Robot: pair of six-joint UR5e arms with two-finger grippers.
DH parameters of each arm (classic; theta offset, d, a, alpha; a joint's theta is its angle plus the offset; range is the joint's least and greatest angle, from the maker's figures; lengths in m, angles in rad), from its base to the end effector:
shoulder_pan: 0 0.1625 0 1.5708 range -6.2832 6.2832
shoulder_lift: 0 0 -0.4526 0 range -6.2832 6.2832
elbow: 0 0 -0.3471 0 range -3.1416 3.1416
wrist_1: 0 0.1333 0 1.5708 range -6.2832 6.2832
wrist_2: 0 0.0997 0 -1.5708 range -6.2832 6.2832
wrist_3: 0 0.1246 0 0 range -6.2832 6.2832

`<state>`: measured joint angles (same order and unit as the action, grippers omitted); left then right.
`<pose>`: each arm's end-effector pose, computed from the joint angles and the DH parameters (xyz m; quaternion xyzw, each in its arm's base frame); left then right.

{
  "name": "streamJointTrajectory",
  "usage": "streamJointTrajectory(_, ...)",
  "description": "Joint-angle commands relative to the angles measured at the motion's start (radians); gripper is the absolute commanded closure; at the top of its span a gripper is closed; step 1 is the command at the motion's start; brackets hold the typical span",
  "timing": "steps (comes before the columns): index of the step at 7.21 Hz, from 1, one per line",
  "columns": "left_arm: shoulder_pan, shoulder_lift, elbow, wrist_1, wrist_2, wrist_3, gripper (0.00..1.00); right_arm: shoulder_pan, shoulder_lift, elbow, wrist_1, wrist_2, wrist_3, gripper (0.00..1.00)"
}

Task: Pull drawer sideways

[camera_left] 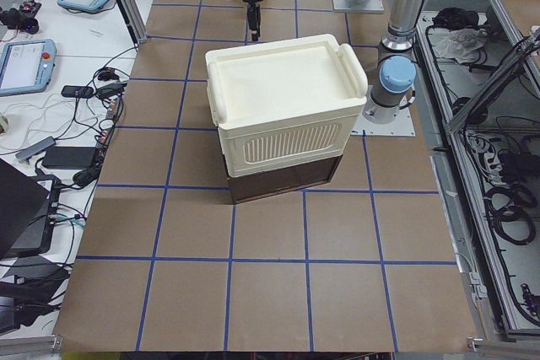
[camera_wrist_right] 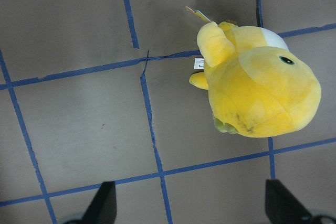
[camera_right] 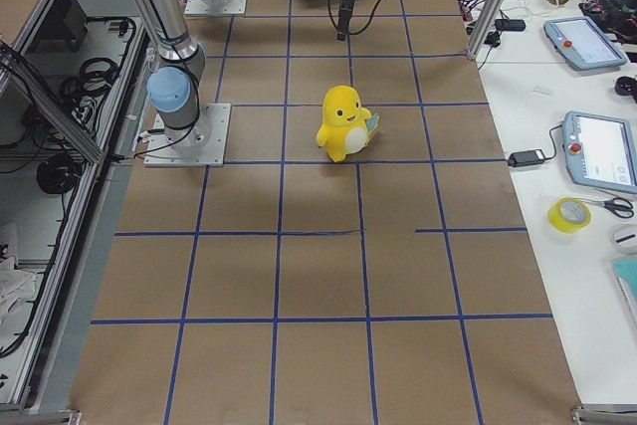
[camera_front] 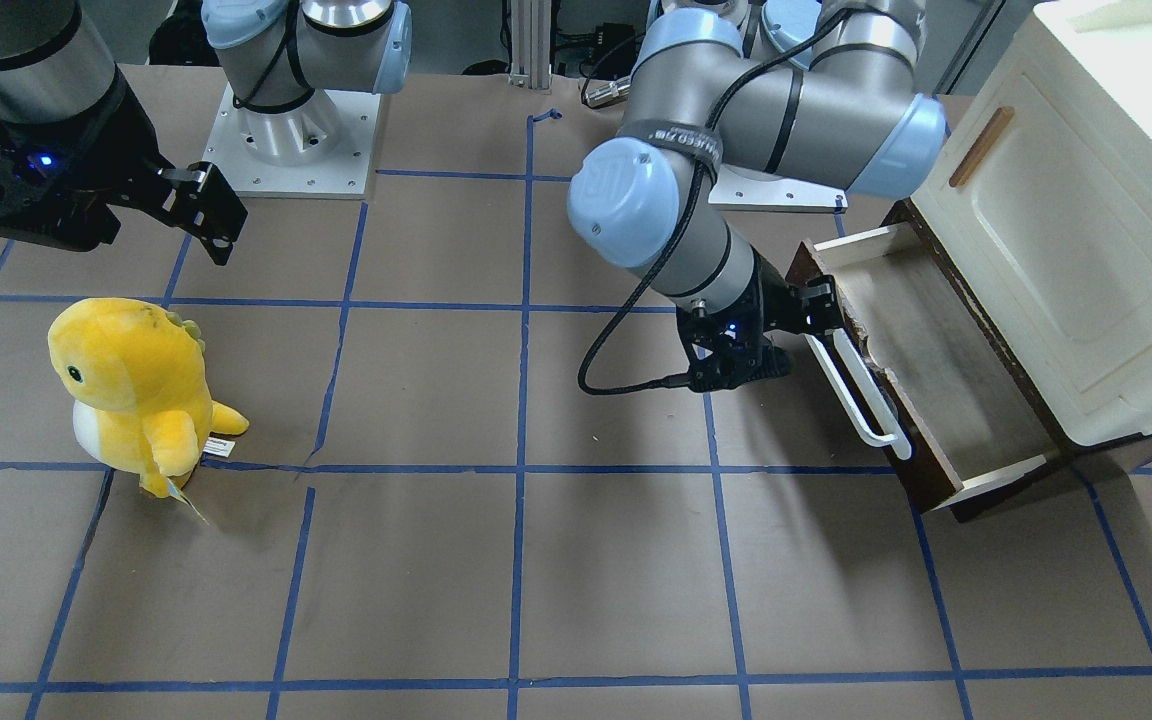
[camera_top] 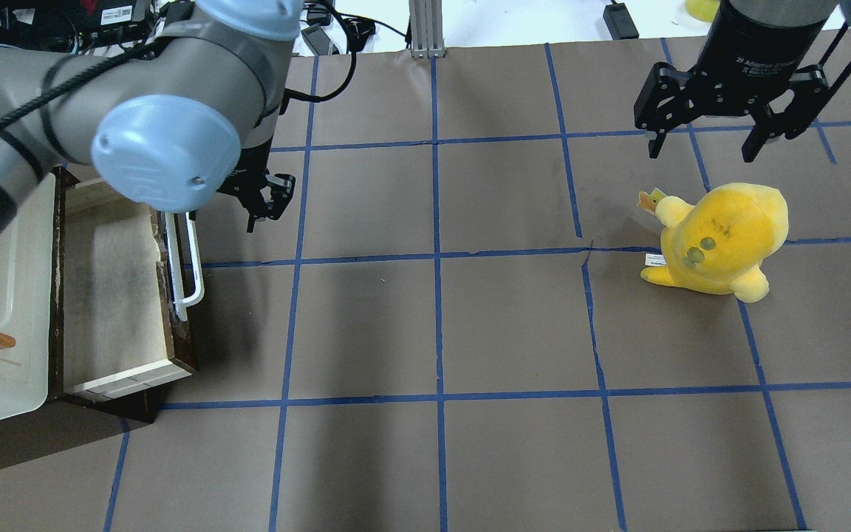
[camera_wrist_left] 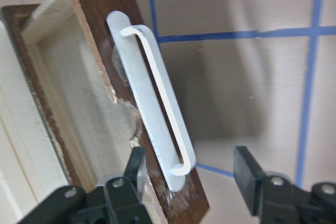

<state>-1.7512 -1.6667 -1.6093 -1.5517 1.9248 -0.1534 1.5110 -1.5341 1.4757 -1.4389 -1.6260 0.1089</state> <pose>-0.1735 -0.4491 0.4389 0.0234 0.9825 0.0267 0.1828 0.0991 -0.4602 0.5037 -0.0832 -0.9955 -0.0360 0.0285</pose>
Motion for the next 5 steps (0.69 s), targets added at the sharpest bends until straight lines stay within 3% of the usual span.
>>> streamJointTrajectory(1, 0.07, 0.14, 0.003, -0.042, -0.168, 0.115, 0.12, 0.0, 0.0, 0.0, 0.0, 0.0, 0.0, 0.0)
streamJointTrajectory(2, 0.115, 0.171, 0.003, -0.051, -0.252, 0.15, 0.0, -0.002, 0.0, 0.0, 0.0, 0.0, 0.0, 0.0)
streamJointTrajectory(3, 0.158, 0.191, 0.003, -0.063, -0.356, 0.164, 0.0, 0.0, 0.0, 0.0, 0.0, 0.0, 0.0, 0.0)
streamJointTrajectory(5, 0.183, 0.197, 0.026, -0.074, -0.38, 0.259, 0.0, 0.0, 0.0, 0.0, 0.0, 0.0, 0.0, 0.0)
